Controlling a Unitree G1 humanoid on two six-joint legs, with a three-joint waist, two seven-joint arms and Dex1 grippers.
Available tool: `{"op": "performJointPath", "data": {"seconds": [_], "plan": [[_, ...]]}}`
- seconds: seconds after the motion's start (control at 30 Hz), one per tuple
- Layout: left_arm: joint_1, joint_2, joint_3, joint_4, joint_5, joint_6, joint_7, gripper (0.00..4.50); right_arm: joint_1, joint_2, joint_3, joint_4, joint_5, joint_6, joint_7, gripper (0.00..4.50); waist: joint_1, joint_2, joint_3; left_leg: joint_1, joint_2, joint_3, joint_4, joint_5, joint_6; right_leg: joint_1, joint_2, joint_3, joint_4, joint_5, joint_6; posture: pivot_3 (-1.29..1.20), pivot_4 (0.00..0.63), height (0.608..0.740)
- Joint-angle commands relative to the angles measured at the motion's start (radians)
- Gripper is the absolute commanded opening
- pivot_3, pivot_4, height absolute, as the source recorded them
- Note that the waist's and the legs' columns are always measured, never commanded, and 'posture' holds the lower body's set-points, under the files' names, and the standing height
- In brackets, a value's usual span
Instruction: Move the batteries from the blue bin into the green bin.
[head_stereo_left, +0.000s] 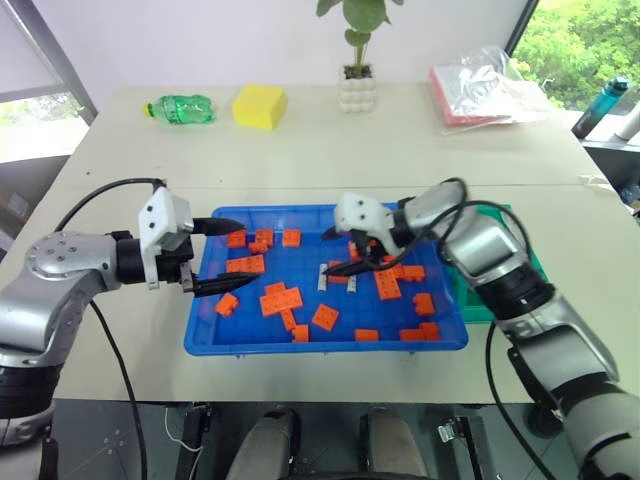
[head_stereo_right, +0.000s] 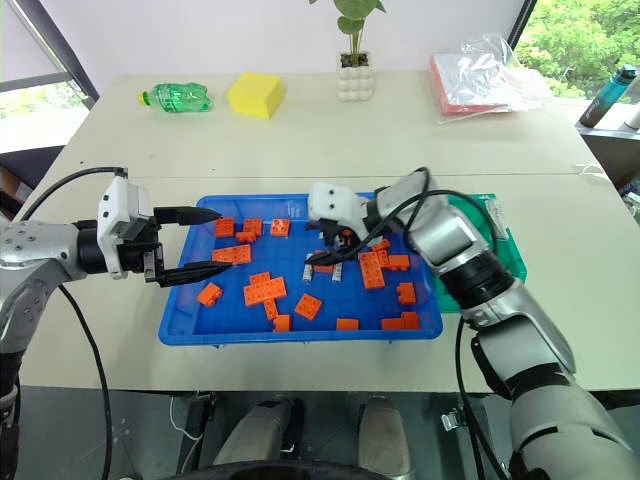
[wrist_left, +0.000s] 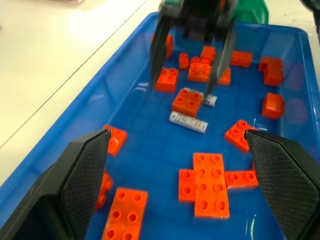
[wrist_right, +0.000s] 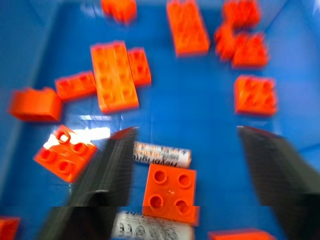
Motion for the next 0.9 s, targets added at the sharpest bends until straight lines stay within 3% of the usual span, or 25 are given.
{"op": "performJointPath", "data": {"seconds": [0.03, 0.47, 0.57, 0.63, 0.73, 0.9], "plan": [[0.018, 0.016, 0.053, -0.039, -0.014, 0.004, 0.018, 4.50, -0.002, 0.016, -0.015, -0.054, -0.015, 0.069, -0.034, 4.45, -0.005, 0.000, 0.000, 0.000, 0.000, 0.000, 0.000, 0.000, 0.000, 0.000, 0.000, 0.000, 0.001, 0.000, 0.000, 0.00, 0.150, 0.727], [-0.032, 0.007, 0.020, -0.023, -0.008, 0.007, 0.013, 4.50, 0.095, 0.031, 0.035, -0.036, -0.098, 0.056, -0.105, 4.45, -0.005, 0.000, 0.000, 0.001, -0.001, -0.001, 0.001, 0.000, 0.000, -0.001, -0.001, 0.000, 0.008, 0.000, 0.000, 0.00, 0.150, 0.727], [-0.041, 0.005, 0.012, -0.016, -0.004, 0.004, 0.008, 4.50, 0.096, 0.042, 0.005, -0.047, -0.074, 0.070, -0.105, 3.70, -0.006, 0.000, 0.000, 0.001, -0.001, -0.001, 0.001, 0.000, 0.000, -0.001, -0.001, 0.000, 0.008, 0.000, 0.000, 0.00, 0.150, 0.727], [-0.046, 0.003, 0.005, -0.010, -0.001, 0.001, 0.005, 4.50, 0.093, 0.043, -0.026, -0.082, -0.047, 0.108, -0.103, 2.81, -0.005, 0.000, 0.000, 0.001, -0.001, -0.001, 0.001, 0.000, 0.000, -0.001, -0.001, 0.000, 0.008, 0.000, 0.000, 0.00, 0.150, 0.727], [-0.052, 0.001, -0.001, 0.002, 0.003, -0.005, 0.000, 4.50, 0.087, 0.031, -0.085, -0.153, 0.003, 0.190, -0.096, 2.81, -0.004, 0.000, 0.000, 0.001, -0.001, -0.001, 0.001, 0.000, 0.000, -0.001, -0.001, 0.000, 0.009, 0.000, 0.000, 0.00, 0.150, 0.727], [-0.068, -0.010, -0.016, 0.030, 0.011, -0.017, -0.006, 4.50, 0.037, -0.039, -0.318, -0.317, 0.148, 0.417, -0.121, 2.81, 0.000, 0.000, 0.000, 0.001, -0.001, -0.001, 0.001, 0.000, 0.000, -0.001, -0.001, 0.000, 0.009, 0.000, 0.000, 0.00, 0.150, 0.727]]}}
